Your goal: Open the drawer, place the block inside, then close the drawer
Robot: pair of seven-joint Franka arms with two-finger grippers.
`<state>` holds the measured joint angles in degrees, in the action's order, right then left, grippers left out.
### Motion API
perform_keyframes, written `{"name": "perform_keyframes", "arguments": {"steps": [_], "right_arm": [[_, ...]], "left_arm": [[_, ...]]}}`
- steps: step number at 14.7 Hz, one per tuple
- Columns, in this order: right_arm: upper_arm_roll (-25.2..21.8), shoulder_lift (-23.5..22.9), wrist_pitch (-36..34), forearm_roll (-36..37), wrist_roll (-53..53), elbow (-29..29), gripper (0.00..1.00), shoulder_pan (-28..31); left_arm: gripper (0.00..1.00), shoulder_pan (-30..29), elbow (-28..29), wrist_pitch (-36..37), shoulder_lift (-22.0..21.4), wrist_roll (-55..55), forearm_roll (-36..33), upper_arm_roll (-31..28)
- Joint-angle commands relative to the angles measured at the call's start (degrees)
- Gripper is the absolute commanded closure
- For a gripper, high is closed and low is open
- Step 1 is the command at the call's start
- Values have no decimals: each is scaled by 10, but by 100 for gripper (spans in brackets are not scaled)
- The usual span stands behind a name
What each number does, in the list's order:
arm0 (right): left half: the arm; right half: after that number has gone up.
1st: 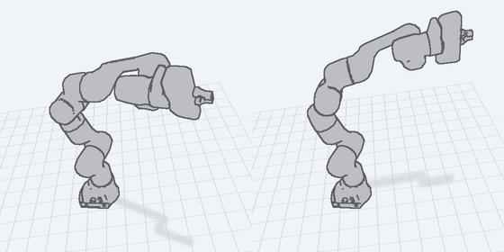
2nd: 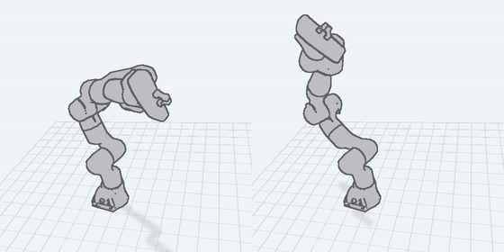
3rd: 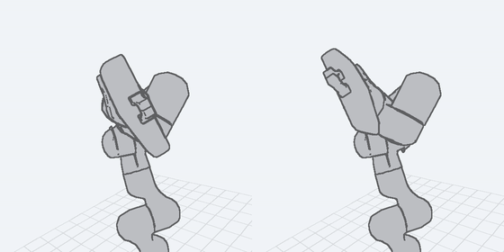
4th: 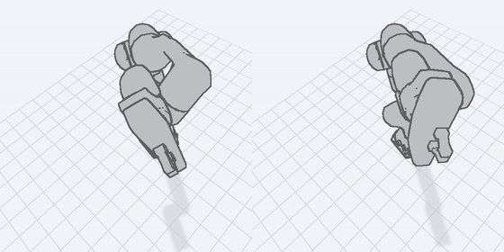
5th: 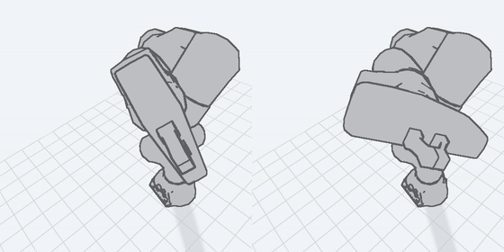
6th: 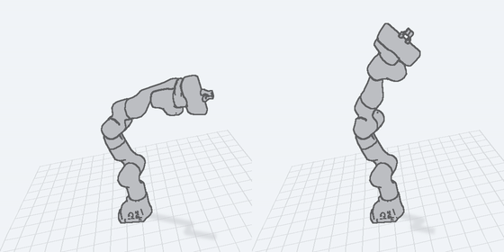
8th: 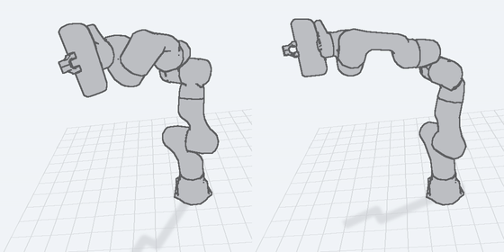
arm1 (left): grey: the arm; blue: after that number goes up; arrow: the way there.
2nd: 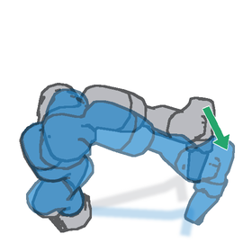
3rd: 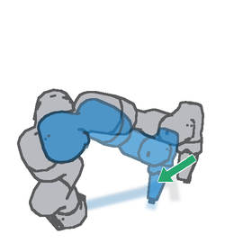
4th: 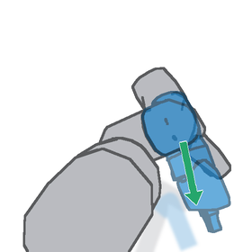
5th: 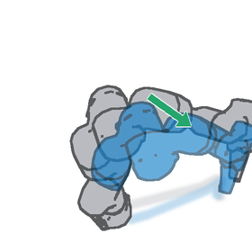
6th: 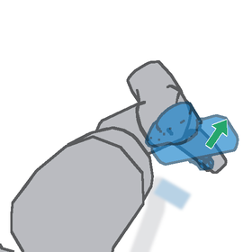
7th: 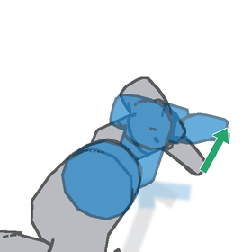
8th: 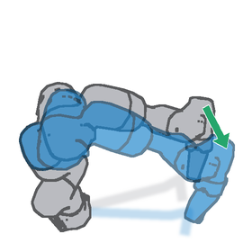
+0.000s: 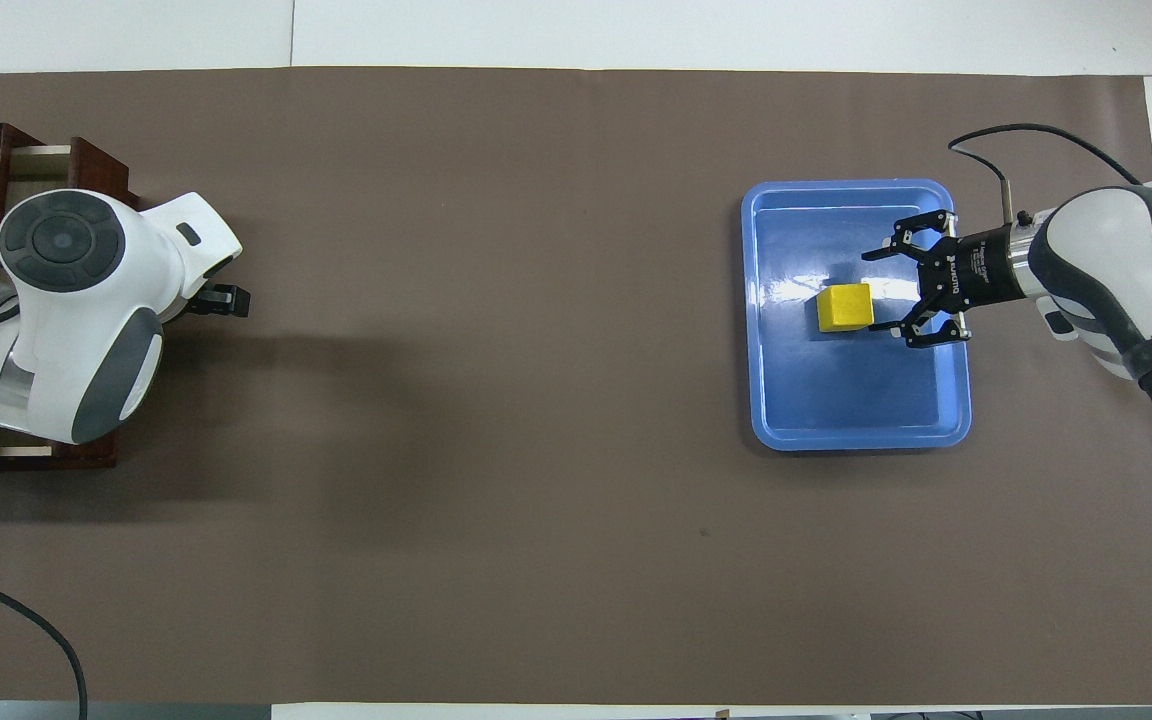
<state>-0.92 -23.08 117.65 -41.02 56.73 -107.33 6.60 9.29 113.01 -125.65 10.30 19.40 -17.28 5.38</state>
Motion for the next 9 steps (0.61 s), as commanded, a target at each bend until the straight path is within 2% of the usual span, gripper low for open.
{"name": "perform_keyframes", "arguments": {"steps": [1, 9], "right_arm": [[5, 7, 22, -15, -27, -24, 10, 4], [5, 13, 56, -40, -47, -59, 10, -2]], "left_arm": [[0, 12, -23, 21, 17, 48, 26, 23], [0, 6, -15, 23, 13, 52, 26, 28]]}}
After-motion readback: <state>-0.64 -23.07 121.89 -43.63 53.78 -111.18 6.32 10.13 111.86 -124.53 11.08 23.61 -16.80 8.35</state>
